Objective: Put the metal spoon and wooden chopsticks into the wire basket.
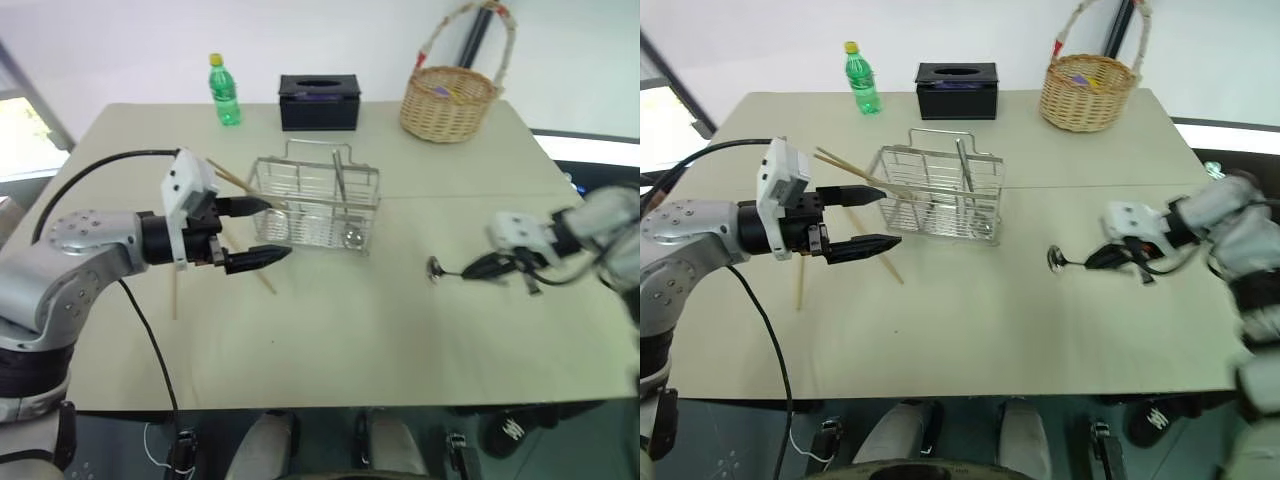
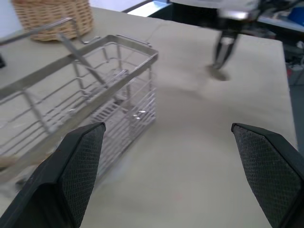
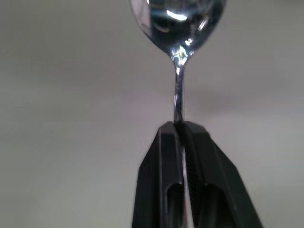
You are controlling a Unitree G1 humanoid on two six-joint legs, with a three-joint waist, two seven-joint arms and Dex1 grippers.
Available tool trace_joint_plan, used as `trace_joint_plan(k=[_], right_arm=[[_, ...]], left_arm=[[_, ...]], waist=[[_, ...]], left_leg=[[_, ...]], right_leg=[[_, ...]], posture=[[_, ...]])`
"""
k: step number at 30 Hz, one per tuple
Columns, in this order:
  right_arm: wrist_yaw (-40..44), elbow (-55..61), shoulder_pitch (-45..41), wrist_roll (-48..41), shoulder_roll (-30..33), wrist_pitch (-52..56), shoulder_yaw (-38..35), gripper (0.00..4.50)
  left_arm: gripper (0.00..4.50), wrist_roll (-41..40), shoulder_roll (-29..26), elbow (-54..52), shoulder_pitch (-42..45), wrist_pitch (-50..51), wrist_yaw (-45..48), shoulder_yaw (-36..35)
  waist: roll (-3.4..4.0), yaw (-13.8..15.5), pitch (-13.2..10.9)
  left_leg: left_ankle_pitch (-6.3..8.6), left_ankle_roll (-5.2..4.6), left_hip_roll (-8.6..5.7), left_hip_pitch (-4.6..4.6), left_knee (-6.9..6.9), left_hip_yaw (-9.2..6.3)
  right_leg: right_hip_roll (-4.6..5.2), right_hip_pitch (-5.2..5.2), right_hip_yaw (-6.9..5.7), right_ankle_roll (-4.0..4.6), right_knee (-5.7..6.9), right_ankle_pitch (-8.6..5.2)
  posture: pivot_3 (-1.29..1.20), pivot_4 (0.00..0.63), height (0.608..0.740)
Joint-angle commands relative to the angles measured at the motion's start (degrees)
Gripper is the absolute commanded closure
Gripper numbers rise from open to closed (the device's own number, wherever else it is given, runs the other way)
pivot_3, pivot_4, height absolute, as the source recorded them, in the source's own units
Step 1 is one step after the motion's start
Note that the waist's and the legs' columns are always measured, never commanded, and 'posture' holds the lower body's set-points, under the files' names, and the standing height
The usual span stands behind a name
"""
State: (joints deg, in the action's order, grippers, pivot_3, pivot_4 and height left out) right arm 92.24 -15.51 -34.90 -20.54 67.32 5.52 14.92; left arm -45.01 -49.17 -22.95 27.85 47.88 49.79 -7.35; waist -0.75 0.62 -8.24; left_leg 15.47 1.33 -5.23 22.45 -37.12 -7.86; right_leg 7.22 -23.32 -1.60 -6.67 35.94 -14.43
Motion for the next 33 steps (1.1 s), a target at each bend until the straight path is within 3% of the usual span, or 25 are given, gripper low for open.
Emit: trace_joint_plan(k=[1,3,6,10,13,19,25,26,27,33], right_arm=[[-5.2,15.6,-1.2,-18.9,-1.2,19.0,-11.8,4.48],[-12.6,19.2,-3.3,-24.6,-4.6,26.6,-16.1,4.48],[-33.1,21.4,-11.1,-28.3,-17.0,33.5,-19.9,4.48],[-44.4,23.1,-15.2,-26.4,-26.6,35.8,-20.5,4.48],[-54.8,20.8,-16.0,-19.5,-36.3,32.3,-17.2,4.48],[-60.3,15.8,-14.0,-12.6,-45.1,26.5,-16.4,4.48],[-63.4,12.3,-11.3,-7.0,-48.7,22.0,-15.7,4.48],[-63.5,12.3,-10.8,-6.7,-49.0,22.0,-15.7,3.79],[-63.8,12.4,-10.5,-6.4,-49.2,22.2,-15.8,3.46],[-64.5,14.6,-8.5,-5.7,-49.2,23.5,-15.8,0.38]], left_arm=[[0.0,0.9,-0.5,1.0,1.8,-2.0,0.6,-1.4],[0.0,1.4,-0.2,1.9,2.5,-2.3,0.6,-1.2],[0.0,2.0,0.8,3.7,4.1,-2.9,0.1,-0.6],[0.0,2.8,1.7,4.3,5.1,-3.4,0.1,-0.1],[0.0,3.0,2.5,4.2,5.4,-3.5,-0.4,-0.4],[0.0,2.5,2.7,2.8,4.7,-2.5,-2.0,-2.2],[0.0,1.5,2.2,1.5,3.8,-1.3,-4.1,-4.6],[0.0,1.2,2.1,1.3,3.7,-1.1,-4.3,-4.9],[0.0,1.1,2.0,1.2,3.6,-0.9,-4.6,-5.2],[0.0,1.5,2.2,1.1,3.4,-0.8,-6.4,-5.8]], waist=[[-0.06,-0.9,0.0],[-0.16,-1.5,0.1],[-0.33,-1.6,0.2],[-0.48,-0.8,0.2],[-0.52,-0.1,0.3],[-0.51,0.1,0.3],[-0.51,-0.5,0.3],[-0.5,-0.7,0.2],[-0.5,-1.0,0.3],[-0.49,-1.7,0.2]], left_leg=[[0.01,-0.01,0.05,-0.07,0.0,0.07],[0.03,-0.03,0.1,-0.13,0.0,0.1],[0.03,-0.03,0.14,-0.28,-0.01,0.11],[-0.01,0.01,0.13,-0.17,0.0,0.04],[-0.18,0.3,0.02,-0.03,-0.01,-0.05],[-0.19,0.31,-0.16,0.03,-0.06,0.0],[-0.07,0.09,-0.08,-0.1,-0.04,-0.02],[-0.09,0.13,-0.02,-0.11,-0.03,-0.05],[-0.11,0.16,0.04,-0.12,-0.02,-0.1],[-0.13,0.18,0.06,-0.15,0.0,-0.13]], right_leg=[[0.0,0.0,0.03,0.07,-0.01,-0.04],[-0.02,0.08,0.04,0.1,-0.1,-0.05],[-0.02,0.12,0.02,0.15,-0.09,-0.04],[-0.08,-0.08,-0.01,0.16,0.06,0.08],[-0.1,-0.14,-0.03,0.03,0.09,0.16],[-0.02,-0.16,-0.06,0.03,0.08,0.16],[-0.13,-0.16,-0.08,0.02,0.16,0.16],[-0.21,-0.16,-0.08,0.02,0.18,0.16],[-0.29,-0.18,-0.08,0.03,0.21,0.17],[-0.34,-0.19,-0.06,0.05,0.25,0.17]], posture=[[0.0,0.15,0.661],[0.0,0.15,0.661],[0.0,0.15,0.661],[0.0,0.15,0.661],[0.0,0.15,0.661],[0.0,0.15,0.661],[0.0,0.15,0.661],[0.0,0.15,0.661],[0.0,0.15,0.661],[0.0,0.15,0.661]])
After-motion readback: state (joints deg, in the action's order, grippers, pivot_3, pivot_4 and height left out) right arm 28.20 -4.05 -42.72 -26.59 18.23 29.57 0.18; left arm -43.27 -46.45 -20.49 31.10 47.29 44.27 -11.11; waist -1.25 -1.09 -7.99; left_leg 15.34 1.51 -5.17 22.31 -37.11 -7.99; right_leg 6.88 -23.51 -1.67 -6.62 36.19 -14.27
